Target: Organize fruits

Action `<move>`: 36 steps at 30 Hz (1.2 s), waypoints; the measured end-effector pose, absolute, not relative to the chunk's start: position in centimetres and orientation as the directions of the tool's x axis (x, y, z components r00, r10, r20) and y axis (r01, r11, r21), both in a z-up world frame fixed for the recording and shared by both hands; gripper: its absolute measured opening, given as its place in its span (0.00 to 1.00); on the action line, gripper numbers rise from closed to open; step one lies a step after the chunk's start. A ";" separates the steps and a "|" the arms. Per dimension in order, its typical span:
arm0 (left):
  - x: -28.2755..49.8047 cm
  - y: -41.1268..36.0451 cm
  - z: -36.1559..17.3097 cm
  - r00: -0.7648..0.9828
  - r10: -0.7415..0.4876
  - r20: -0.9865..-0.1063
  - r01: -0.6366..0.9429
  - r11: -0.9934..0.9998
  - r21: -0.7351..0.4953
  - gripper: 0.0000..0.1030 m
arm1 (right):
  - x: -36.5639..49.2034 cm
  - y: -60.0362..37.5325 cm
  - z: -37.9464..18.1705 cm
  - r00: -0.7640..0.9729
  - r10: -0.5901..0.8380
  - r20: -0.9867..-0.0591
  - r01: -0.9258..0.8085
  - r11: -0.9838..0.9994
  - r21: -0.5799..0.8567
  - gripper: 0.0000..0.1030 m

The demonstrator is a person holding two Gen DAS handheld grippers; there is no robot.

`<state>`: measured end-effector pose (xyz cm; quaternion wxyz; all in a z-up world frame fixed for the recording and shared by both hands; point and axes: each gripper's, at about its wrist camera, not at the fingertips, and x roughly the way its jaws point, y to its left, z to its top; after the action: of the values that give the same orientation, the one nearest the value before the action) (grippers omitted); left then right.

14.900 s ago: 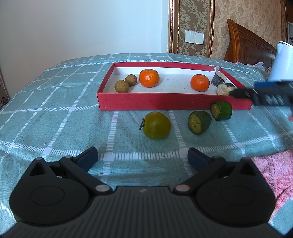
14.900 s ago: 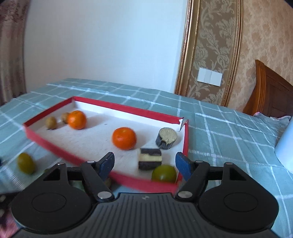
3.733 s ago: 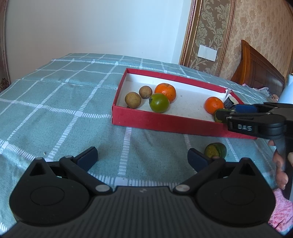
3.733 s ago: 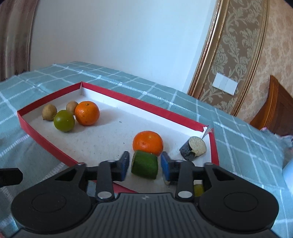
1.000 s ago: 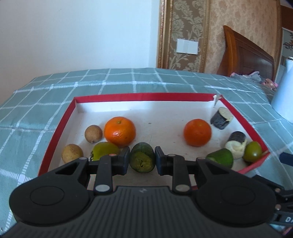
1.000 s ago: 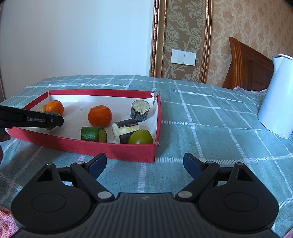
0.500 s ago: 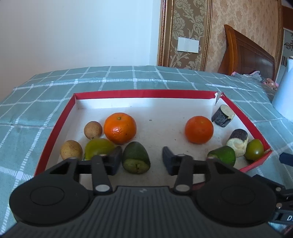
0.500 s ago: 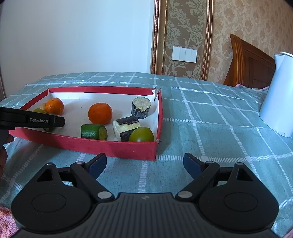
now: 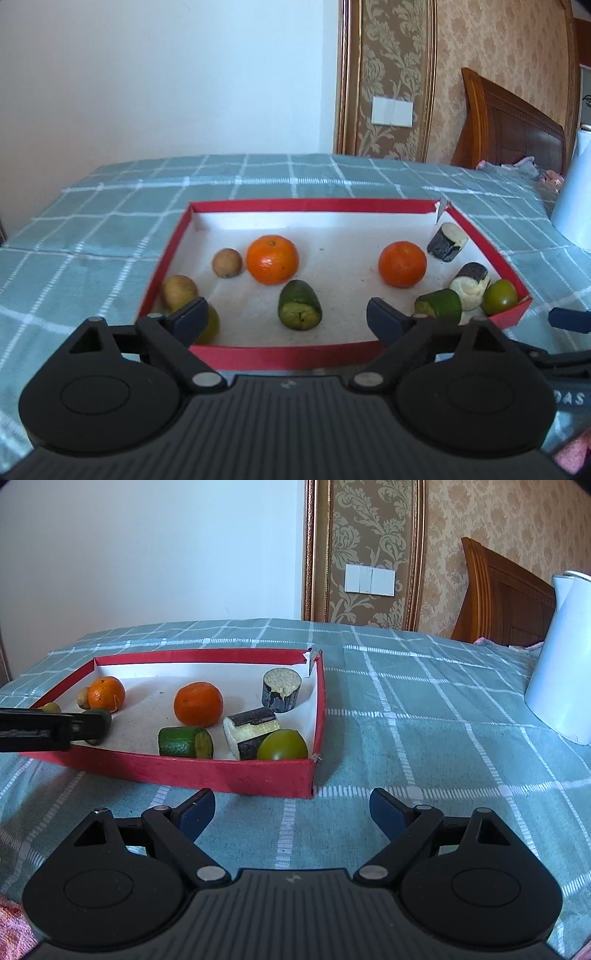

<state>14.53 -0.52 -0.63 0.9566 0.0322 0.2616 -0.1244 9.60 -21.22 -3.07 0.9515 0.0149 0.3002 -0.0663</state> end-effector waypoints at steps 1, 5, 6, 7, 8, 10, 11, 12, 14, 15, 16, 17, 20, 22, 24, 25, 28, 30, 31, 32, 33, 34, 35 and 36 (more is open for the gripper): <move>13.9 -0.3 -0.3 0.840 -0.215 -0.498 0.247 0.969 -0.003 0.93 | 9.6 -21.4 -3.1 0.811 -0.113 -0.574 0.136 0.991 -0.003 0.89; 10.8 0.5 0.9 0.865 -0.219 -0.451 0.229 0.973 -0.032 1.00 | 9.6 -21.8 -3.1 0.808 -0.103 -0.580 0.141 0.990 0.020 0.89; 9.9 0.6 1.1 0.873 -0.217 -0.436 0.225 0.974 -0.035 1.00 | 9.6 -21.8 -3.1 0.809 -0.103 -0.578 0.142 0.990 0.022 0.89; 9.1 0.7 1.2 0.880 -0.209 -0.427 0.217 0.976 -0.032 1.00 | 9.5 -21.8 -3.1 0.811 -0.102 -0.577 0.140 0.990 0.020 0.89; 8.2 0.7 1.3 0.883 -0.204 -0.422 0.212 0.977 -0.028 1.00 | 9.4 -21.7 -3.0 0.812 -0.103 -0.574 0.138 0.990 0.018 0.89; 6.6 0.9 1.4 0.887 -0.205 -0.413 0.214 0.977 -0.026 1.00 | 8.8 -21.6 -2.9 0.810 -0.104 -0.577 0.139 0.990 0.017 0.89; 6.0 1.0 1.3 0.888 -0.204 -0.412 0.211 0.977 -0.027 1.00 | 8.4 -21.6 -2.8 0.811 -0.098 -0.577 0.140 0.990 0.030 0.89; 5.4 1.0 1.2 0.890 -0.202 -0.409 0.208 0.978 -0.029 1.00 | 7.9 -21.7 -2.7 0.812 -0.087 -0.578 0.139 0.989 0.047 0.89; 4.5 1.0 1.1 0.891 -0.198 -0.408 0.205 0.978 -0.026 1.00 | 6.8 -21.7 -2.5 0.817 -0.059 -0.574 0.131 0.988 0.085 0.89; 4.0 0.9 1.0 0.893 -0.193 -0.407 0.203 0.979 -0.018 1.00 | 6.2 -21.5 -2.4 0.820 -0.053 -0.569 0.126 0.988 0.090 0.89; 3.6 0.8 1.0 0.896 -0.184 -0.404 0.200 0.980 -0.003 1.00 | 5.7 -21.3 -2.3 0.825 -0.053 -0.563 0.122 0.989 0.086 0.92; 3.1 0.7 0.9 0.901 -0.172 -0.399 0.192 0.981 0.012 1.00 | 5.1 -21.0 -2.3 0.830 -0.058 -0.555 0.123 0.989 0.080 0.95; 2.1 0.3 0.7 0.911 -0.128 -0.392 0.162 0.985 0.054 1.00 | 3.8 -20.5 -2.2 0.835 -0.070 -0.545 0.134 0.988 0.078 0.97; 1.9 -0.1 0.5 0.907 -0.110 -0.406 0.156 0.984 0.081 1.00 | 3.4 -20.4 -2.2 0.831 -0.065 -0.552 0.136 0.987 0.088 0.97; 1.7 -0.3 0.3 0.900 -0.113 -0.421 0.162 0.983 0.083 1.00 | 3.1 -20.3 -2.3 0.827 -0.063 -0.558 0.141 0.985 0.098 0.97; 1.7 -0.4 0.2 0.897 -0.116 -0.427 0.165 0.983 0.081 1.00 | 3.0 -20.1 -2.4 0.827 -0.062 -0.558 0.140 0.985 0.098 0.97; 1.6 -0.2 0.2 0.893 -0.115 -0.435 0.162 0.984 0.073 1.00 | 3.0 -19.7 -2.5 0.821 -0.060 -0.567 0.130 0.988 0.083 0.97; 1.5 -0.2 0.3 0.891 -0.115 -0.438 0.161 0.984 0.070 1.00 | 2.9 -19.4 -2.6 0.822 -0.060 -0.567 0.127 0.989 0.080 0.97; 1.5 -0.2 0.3 0.891 -0.110 -0.440 0.156 0.985 0.070 1.00 | 2.8 -19.4 -2.6 0.822 -0.059 -0.566 0.125 0.989 0.079 0.97; 1.5 -0.2 0.3 0.891 -0.106 -0.441 0.151 0.986 0.069 1.00 | 2.9 -19.3 -2.6 0.821 -0.060 -0.568 0.125 0.989 0.077 0.97; 1.5 -0.2 0.3 0.890 -0.105 -0.445 0.151 0.986 0.069 1.00 | 2.9 -19.3 -2.7 0.820 -0.061 -0.570 0.126 0.989 0.075 0.97; 1.5 -0.2 0.3 0.888 -0.106 -0.448 0.152 0.986 0.068 1.00 | 2.8 -19.3 -2.7 0.819 -0.062 -0.571 0.127 0.989 0.074 0.97; 1.5 -0.1 0.3 0.887 -0.107 -0.449 0.152 0.986 0.065 1.00 | 2.9 -19.3 -2.7 0.817 -0.061 -0.573 0.127 0.989 0.075 0.97; 1.5 -0.1 0.3 0.887 -0.107 -0.449 0.151 0.987 0.063 1.00 | 2.9 -19.3 -2.7 0.816 -0.059 -0.575 0.126 0.989 0.076 0.97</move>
<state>1.46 -0.10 0.28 0.9701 0.0482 0.2283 -0.0664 2.86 -19.27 -2.74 0.9513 0.0554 0.2992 -0.0486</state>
